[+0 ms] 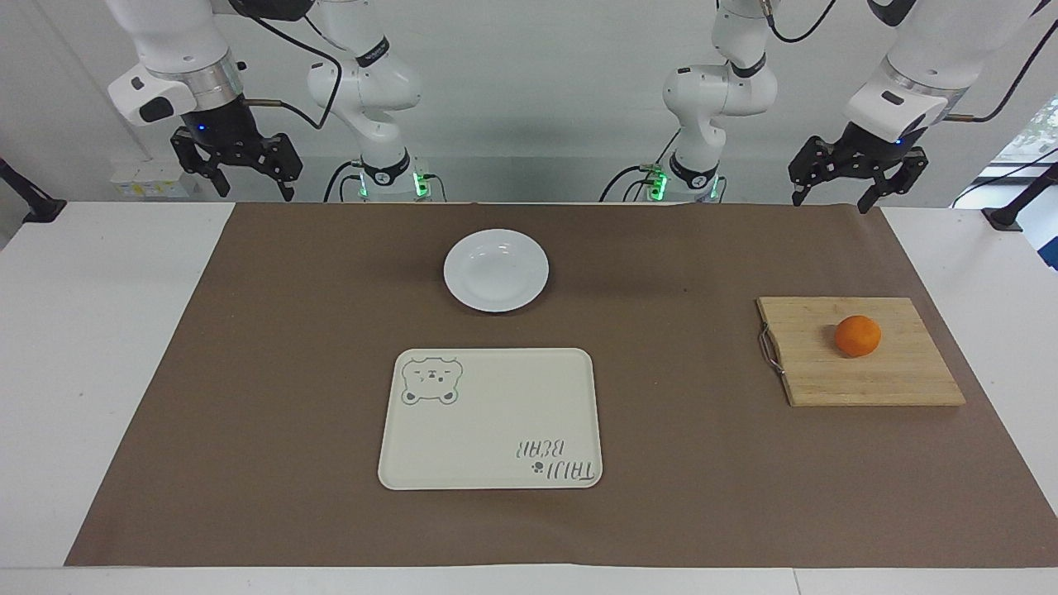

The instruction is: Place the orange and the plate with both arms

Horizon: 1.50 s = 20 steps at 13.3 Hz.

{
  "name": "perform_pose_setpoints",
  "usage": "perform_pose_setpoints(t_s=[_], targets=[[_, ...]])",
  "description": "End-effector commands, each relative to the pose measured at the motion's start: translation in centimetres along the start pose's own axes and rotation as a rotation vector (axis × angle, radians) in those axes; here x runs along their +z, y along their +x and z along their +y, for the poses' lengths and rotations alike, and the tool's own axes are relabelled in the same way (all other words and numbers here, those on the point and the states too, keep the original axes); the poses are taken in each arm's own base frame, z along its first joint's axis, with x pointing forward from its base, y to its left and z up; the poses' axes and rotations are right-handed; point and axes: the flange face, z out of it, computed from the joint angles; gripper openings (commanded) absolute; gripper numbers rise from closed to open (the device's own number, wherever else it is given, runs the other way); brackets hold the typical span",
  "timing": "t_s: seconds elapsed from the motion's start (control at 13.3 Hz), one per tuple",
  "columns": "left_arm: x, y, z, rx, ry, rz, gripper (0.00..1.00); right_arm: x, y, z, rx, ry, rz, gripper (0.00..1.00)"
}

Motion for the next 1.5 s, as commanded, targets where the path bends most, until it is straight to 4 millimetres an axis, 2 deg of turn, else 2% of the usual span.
perform_pose_setpoints(t_s=[0.0,1.43], targets=[[-0.06,-0.91,-0.34,0.012,0.013,-0.008,1.00,-0.50,-0.31,-0.05,0.023,-0.021,0.008,1.00],[-0.07,-0.74,-0.33,0.008,0.011,0.002,1.00,-0.44,-0.12,-0.16,0.025,-0.004,0.021,1.00]])
